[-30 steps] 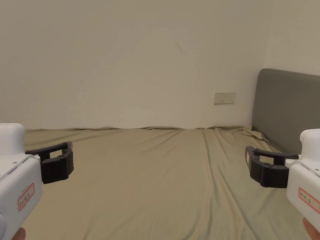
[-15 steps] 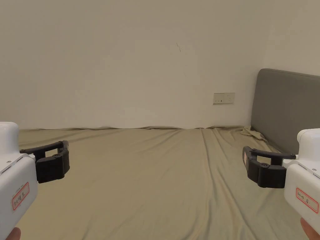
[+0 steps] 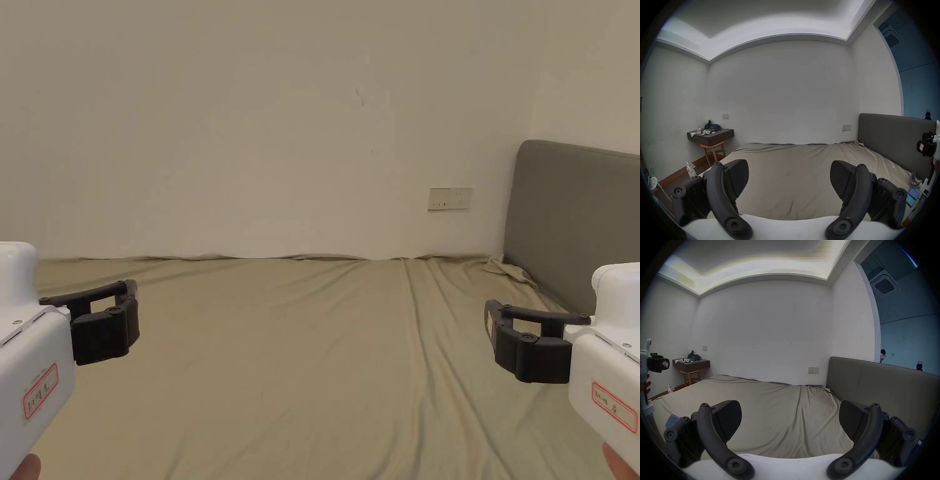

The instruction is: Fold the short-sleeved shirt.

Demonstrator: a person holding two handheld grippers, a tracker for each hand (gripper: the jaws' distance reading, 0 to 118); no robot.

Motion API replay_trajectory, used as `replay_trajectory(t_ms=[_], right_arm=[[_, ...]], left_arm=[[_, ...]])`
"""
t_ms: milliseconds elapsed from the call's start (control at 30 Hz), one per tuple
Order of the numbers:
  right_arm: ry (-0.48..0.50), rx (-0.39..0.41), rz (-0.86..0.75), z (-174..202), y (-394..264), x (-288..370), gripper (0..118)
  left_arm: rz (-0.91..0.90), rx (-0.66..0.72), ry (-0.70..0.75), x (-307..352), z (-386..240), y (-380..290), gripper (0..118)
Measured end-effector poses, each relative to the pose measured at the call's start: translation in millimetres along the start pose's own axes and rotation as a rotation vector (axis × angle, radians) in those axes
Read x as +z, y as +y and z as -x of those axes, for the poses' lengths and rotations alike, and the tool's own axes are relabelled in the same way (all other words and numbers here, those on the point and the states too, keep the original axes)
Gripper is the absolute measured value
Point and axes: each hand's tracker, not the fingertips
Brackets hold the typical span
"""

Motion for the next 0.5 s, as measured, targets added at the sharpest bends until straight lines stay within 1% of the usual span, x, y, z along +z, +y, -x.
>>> replay_trajectory(t_ms=[200,500], right_arm=[[0.001,0.013,-0.014,1.2,0.3,2.3,118],[0.006,0.008,-0.019,0.7,0.9,3.0,118]], left_arm=[[0.007,-0.006,-0.004,-1.6,-0.1,-2.1,110],[0.018,0.003,-0.013,-6.0,-0.3,-5.4,110]])
